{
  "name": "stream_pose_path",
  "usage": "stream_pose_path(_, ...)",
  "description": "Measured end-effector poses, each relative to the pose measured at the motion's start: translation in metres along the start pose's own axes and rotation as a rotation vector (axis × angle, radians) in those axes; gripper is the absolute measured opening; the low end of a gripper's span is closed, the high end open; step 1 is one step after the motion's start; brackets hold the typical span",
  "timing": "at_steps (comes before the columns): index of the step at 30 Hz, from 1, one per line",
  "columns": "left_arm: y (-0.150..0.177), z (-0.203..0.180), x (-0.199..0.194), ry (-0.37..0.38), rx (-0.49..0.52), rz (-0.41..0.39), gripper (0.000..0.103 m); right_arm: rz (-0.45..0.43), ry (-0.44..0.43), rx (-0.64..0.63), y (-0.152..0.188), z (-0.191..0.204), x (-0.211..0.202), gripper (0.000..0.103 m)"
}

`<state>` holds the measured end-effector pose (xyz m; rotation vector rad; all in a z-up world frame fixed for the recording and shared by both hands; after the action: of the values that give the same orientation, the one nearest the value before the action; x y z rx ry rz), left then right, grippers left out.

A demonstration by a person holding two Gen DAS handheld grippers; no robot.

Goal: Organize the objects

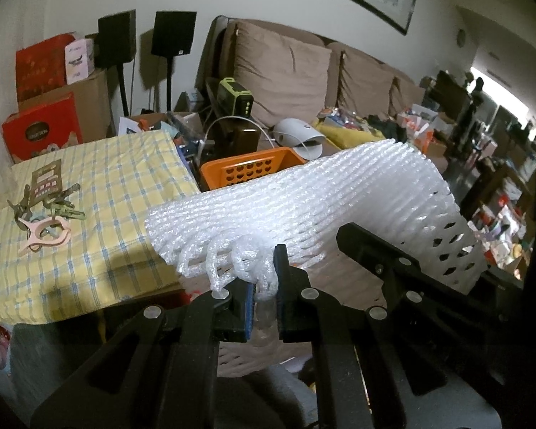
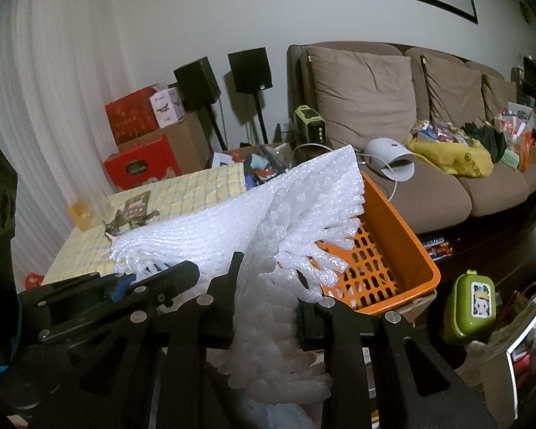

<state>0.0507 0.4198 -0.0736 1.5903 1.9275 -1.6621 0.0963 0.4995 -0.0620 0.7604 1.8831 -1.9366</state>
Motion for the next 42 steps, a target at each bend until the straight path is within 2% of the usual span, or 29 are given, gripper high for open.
stream_pose_path(9, -0.001, -0.003, 0.001, -0.006, -0.02, -0.028, 0.006, -0.015, -0.003, 0.023, -0.001, -0.006, -0.001, 0.023)
stream_pose_path(24, -0.003, -0.018, 0.013, -0.016, 0.044, -0.029, 0.006, -0.028, 0.005, 0.047, 0.002, -0.019, 0.002, 0.023)
stream_pose_path(42, -0.002, -0.027, 0.024, -0.02, 0.071, -0.027, 0.006, -0.043, 0.009, 0.077, 0.007, -0.034, 0.006, 0.023)
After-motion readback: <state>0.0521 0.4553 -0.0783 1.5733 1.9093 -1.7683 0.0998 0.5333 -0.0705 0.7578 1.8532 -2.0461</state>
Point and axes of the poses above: each gripper's, at about its wrist camera, not at the fingertips, and x roughly the way its jaws point, z to its left, y to its underside, the point moved 10 cm from there along x, roughly the way its jaws point, and after that the axes turned 14 degrees about -x, right-handed, at the moved point
